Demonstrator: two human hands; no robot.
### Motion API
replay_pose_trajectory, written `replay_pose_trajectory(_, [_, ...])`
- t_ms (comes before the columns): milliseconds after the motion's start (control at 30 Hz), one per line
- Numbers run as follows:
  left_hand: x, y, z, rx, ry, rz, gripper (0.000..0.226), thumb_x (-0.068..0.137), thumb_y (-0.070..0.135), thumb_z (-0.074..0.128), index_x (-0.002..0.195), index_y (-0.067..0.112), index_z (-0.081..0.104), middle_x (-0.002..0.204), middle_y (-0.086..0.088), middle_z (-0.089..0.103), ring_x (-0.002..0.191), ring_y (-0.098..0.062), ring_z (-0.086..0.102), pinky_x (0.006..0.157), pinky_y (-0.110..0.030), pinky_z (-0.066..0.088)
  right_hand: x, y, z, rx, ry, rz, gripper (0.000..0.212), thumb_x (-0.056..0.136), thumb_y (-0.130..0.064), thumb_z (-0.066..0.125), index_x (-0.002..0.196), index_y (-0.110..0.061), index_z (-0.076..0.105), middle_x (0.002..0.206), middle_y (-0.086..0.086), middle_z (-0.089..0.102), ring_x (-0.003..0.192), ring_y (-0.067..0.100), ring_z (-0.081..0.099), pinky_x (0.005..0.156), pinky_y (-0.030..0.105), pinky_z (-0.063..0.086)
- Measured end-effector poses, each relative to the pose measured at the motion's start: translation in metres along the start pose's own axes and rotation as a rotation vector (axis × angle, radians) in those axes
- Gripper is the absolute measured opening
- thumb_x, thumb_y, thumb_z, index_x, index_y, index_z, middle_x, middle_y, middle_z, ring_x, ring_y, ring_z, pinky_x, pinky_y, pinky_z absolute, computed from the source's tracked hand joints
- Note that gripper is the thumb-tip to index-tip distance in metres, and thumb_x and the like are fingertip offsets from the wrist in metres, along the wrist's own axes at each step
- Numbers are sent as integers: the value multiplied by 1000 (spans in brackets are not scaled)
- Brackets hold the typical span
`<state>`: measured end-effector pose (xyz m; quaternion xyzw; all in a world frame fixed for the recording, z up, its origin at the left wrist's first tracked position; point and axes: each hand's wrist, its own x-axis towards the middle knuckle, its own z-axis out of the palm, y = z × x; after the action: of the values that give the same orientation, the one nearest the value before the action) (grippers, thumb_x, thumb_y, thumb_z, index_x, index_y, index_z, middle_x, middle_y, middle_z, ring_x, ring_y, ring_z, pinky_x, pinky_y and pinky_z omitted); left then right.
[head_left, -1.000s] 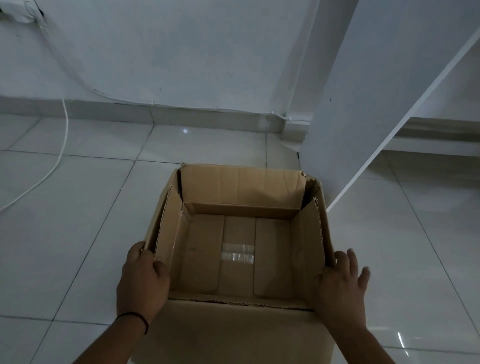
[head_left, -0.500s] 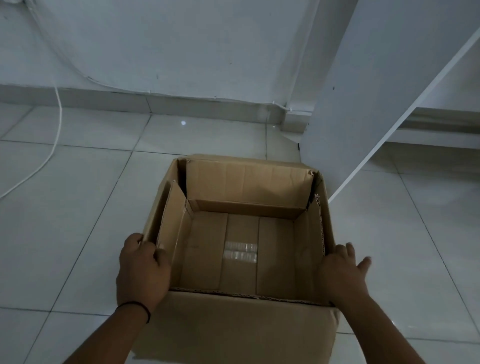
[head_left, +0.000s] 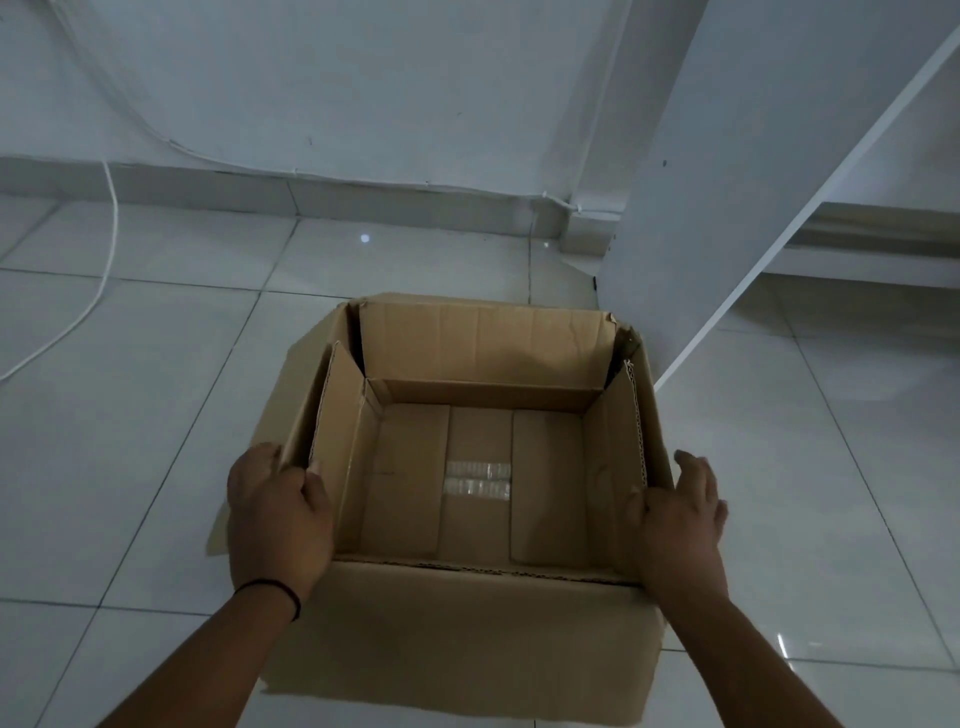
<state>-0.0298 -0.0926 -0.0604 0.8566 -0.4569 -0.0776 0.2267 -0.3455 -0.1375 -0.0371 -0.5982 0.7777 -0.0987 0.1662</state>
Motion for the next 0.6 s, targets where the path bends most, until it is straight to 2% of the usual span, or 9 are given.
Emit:
replay_pose_trajectory(67, [-4, 0, -2, -24, 27, 22, 31, 92, 15, 49, 76, -5, 67, 125, -21, 51, 124, -34, 43, 85, -51, 51, -10, 0, 6, -146, 160, -49, 26, 87, -16, 53, 69, -5, 67, 127, 16, 49, 121, 33, 38, 100, 52, 33])
replay_pose_trajectory(133, [-6, -1, -3, -49, 46, 26, 26, 92, 12, 51, 79, -5, 66, 128, -21, 50, 120, -36, 46, 84, -52, 53, -19, -6, 7, -202, 239, -61, 8, 81, -11, 64, 78, -5, 68, 102, 15, 59, 95, 34, 49, 82, 44, 43])
replay_pose_trajectory(167, [-6, -3, -4, -58, 44, 17, 25, 92, 12, 51, 80, -4, 66, 128, -20, 49, 117, -37, 49, 81, -51, 54, -22, -9, 7, -215, 244, -82, 6, 79, -5, 65, 84, -3, 68, 90, 15, 63, 84, 34, 53, 73, 41, 46])
replay_pose_trajectory(233, [-7, -4, -4, -59, 38, 4, 25, 92, 13, 50, 81, -4, 66, 128, -20, 50, 112, -37, 52, 78, -50, 54, -24, -13, 5, -222, 173, -131, 25, 79, 4, 61, 103, 0, 64, 83, 18, 68, 73, 33, 61, 64, 40, 50])
replay_pose_trajectory(300, [-7, -3, -4, -54, 39, 15, 26, 92, 14, 50, 80, -3, 65, 129, -20, 50, 113, -37, 52, 77, -49, 54, -23, -18, 1, -200, 59, -114, 46, 88, 4, 49, 133, -4, 45, 102, 16, 67, 85, 31, 65, 72, 40, 54])
replay_pose_trajectory(367, [-5, 0, -4, -37, 27, 24, 27, 91, 14, 51, 75, -4, 64, 130, -20, 50, 117, -36, 49, 78, -48, 52, -18, -18, 1, -203, -7, -116, 56, 92, 1, 40, 145, -7, 24, 114, 14, 61, 97, 29, 63, 82, 37, 52])
replay_pose_trajectory(533, [3, 0, 0, 38, -40, -30, 30, 88, 19, 54, 68, 1, 68, 137, -14, 47, 131, -28, 38, 82, -47, 50, 10, -14, 9, -264, -195, -101, 50, 92, 0, 36, 141, -4, 28, 110, 16, 64, 96, 32, 65, 78, 43, 54])
replay_pose_trajectory(600, [7, -2, 2, 104, -89, -49, 30, 87, 22, 54, 70, 5, 72, 142, -14, 44, 137, -29, 31, 86, -50, 49, 14, -17, 16, -273, -262, -88, 52, 93, 0, 33, 144, -5, 23, 115, 16, 62, 100, 32, 64, 80, 43, 53])
